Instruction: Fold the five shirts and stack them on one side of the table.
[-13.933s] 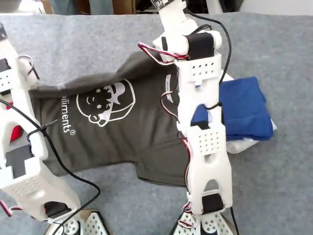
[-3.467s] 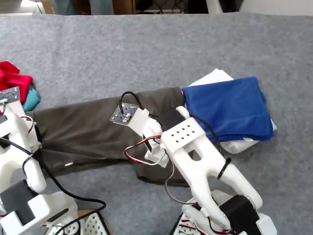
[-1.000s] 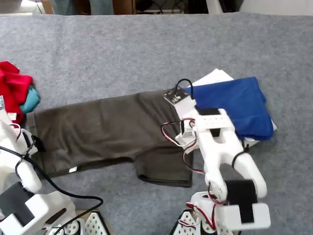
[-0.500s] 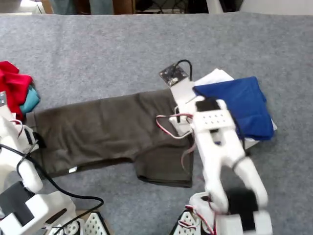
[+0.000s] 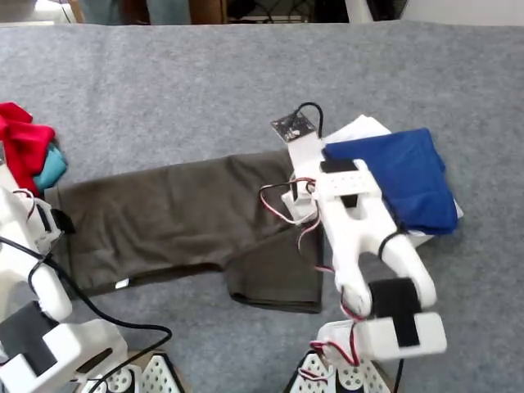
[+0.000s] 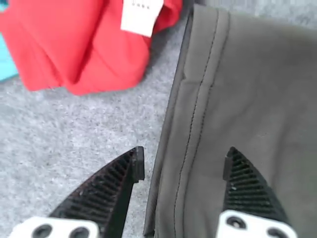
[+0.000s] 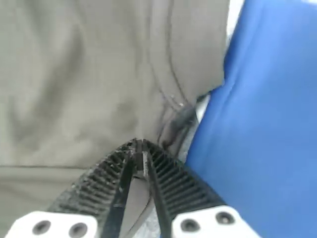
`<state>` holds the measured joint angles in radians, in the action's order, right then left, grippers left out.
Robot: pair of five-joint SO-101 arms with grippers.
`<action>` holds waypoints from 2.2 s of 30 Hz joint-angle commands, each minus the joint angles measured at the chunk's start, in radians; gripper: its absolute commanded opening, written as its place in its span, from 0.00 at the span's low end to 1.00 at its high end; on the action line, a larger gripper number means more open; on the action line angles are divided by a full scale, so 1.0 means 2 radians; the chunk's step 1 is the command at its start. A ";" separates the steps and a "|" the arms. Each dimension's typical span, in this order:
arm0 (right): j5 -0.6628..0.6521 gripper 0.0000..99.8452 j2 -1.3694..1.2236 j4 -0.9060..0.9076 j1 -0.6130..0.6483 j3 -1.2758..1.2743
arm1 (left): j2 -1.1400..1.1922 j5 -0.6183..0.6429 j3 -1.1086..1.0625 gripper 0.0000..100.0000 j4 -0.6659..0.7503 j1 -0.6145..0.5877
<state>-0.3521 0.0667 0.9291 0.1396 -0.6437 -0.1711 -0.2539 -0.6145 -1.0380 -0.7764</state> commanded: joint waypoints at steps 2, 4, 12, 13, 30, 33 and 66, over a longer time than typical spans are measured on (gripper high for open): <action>0.001 0.02 0.068 0.035 0.014 0.020 | -0.002 -0.025 0.018 0.28 0.006 -0.014; 0.001 0.02 0.092 0.053 0.014 0.033 | -0.002 -0.030 0.016 0.28 0.014 -0.013; -0.031 0.02 0.154 0.133 0.014 0.089 | 0.104 -0.053 0.043 0.27 0.048 -0.014; -0.031 0.02 0.158 0.140 0.014 0.092 | 0.121 -0.054 0.052 0.27 0.048 -0.013; -0.031 0.02 0.165 0.146 0.011 0.094 | 0.216 -0.163 0.129 0.03 -0.076 0.040; -0.031 0.02 0.165 0.146 0.011 0.094 | 0.213 -0.163 0.134 0.03 -0.076 0.036; -0.031 0.02 0.165 0.131 0.011 0.095 | 0.182 -0.111 0.377 0.03 -0.361 0.158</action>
<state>-0.4089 0.3659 1.2144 0.1596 -0.4994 0.2693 -0.5163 0.1619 -1.7438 -0.5662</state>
